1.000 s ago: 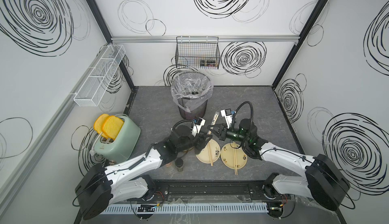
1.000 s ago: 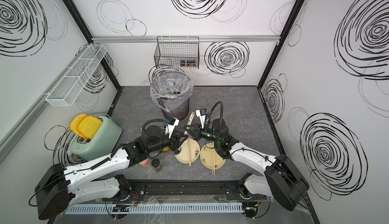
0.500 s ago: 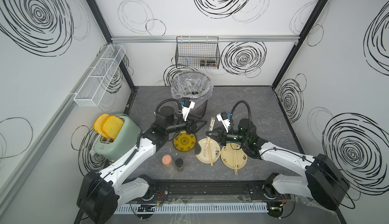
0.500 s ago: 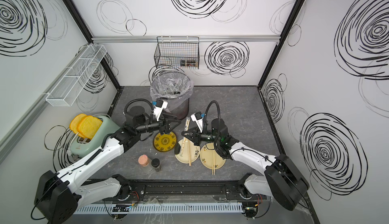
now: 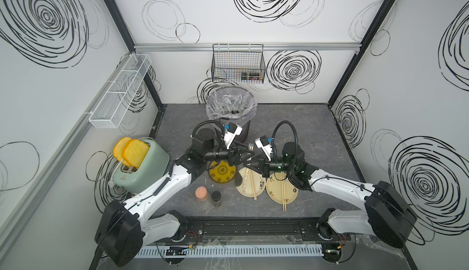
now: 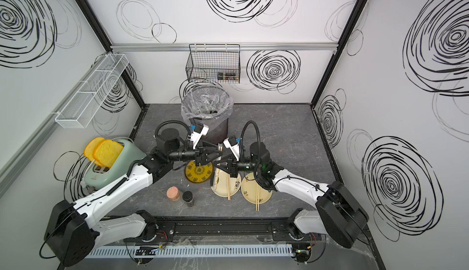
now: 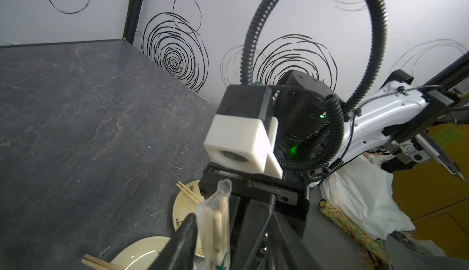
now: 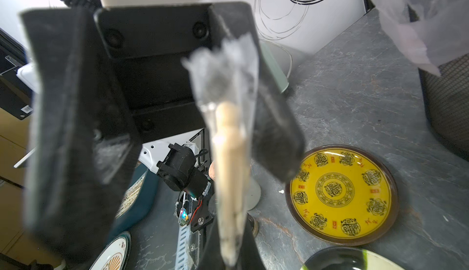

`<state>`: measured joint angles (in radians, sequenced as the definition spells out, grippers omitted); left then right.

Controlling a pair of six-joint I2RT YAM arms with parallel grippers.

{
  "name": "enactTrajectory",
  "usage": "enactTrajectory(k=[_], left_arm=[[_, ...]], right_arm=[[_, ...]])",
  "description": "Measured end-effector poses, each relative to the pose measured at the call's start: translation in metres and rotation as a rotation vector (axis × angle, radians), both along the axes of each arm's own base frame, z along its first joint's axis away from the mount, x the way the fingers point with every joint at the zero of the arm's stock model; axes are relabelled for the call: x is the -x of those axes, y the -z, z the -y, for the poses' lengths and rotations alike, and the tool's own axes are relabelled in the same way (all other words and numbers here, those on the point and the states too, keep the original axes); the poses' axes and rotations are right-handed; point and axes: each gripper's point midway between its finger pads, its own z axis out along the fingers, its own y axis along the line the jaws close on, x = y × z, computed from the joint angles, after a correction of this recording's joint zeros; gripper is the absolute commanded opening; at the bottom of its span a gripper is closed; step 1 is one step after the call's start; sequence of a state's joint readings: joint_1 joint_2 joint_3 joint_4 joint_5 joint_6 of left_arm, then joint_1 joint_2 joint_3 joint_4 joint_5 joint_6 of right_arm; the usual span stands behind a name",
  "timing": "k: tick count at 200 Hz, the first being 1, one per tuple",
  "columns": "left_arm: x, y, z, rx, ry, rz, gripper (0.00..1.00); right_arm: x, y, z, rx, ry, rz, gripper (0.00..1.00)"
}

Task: Remove the packaging of disposable chopsticks
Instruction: Pick up the disposable chopsticks from the plate.

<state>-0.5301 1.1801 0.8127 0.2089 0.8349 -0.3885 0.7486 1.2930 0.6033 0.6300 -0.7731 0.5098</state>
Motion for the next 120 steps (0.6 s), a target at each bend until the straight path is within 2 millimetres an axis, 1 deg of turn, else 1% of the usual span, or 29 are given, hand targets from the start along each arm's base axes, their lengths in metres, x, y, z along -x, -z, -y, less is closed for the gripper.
enactTrajectory(k=[19,39,52,55,72,78,89,103,111,120], left_arm=[[-0.001,0.001,0.000,-0.001,-0.002,0.004,0.27],[-0.004,0.004,0.002,-0.002,-0.003,-0.002,0.15],[-0.005,0.004,0.003,0.003,0.001,-0.002,0.05],[-0.005,0.004,0.003,0.004,0.002,-0.002,0.00],[-0.005,0.002,0.004,0.010,0.001,0.003,0.00],[-0.005,0.002,0.003,0.012,-0.001,0.005,0.00],[-0.006,0.001,0.004,0.016,-0.003,0.010,0.00],[-0.009,-0.003,0.002,0.027,-0.024,0.020,0.00],[-0.013,-0.006,-0.001,0.038,-0.044,0.032,0.00],[-0.016,-0.011,-0.006,0.055,-0.072,0.048,0.00]], right_arm=[[0.002,-0.002,-0.001,-0.004,-0.009,0.006,0.00],[0.004,-0.002,-0.003,-0.004,-0.017,0.007,0.00],[0.005,-0.002,-0.003,-0.003,-0.017,0.006,0.00],[0.005,-0.002,-0.003,-0.002,-0.017,0.006,0.00],[0.004,-0.003,-0.002,-0.002,-0.011,0.010,0.00],[0.004,-0.003,-0.002,-0.001,-0.009,0.015,0.06],[0.004,-0.004,-0.001,0.002,-0.003,0.019,0.22],[0.003,-0.005,0.000,0.003,0.004,0.027,0.36],[0.004,-0.005,0.000,0.001,0.006,0.028,0.41],[0.003,-0.005,0.002,-0.002,0.008,0.035,0.44]])
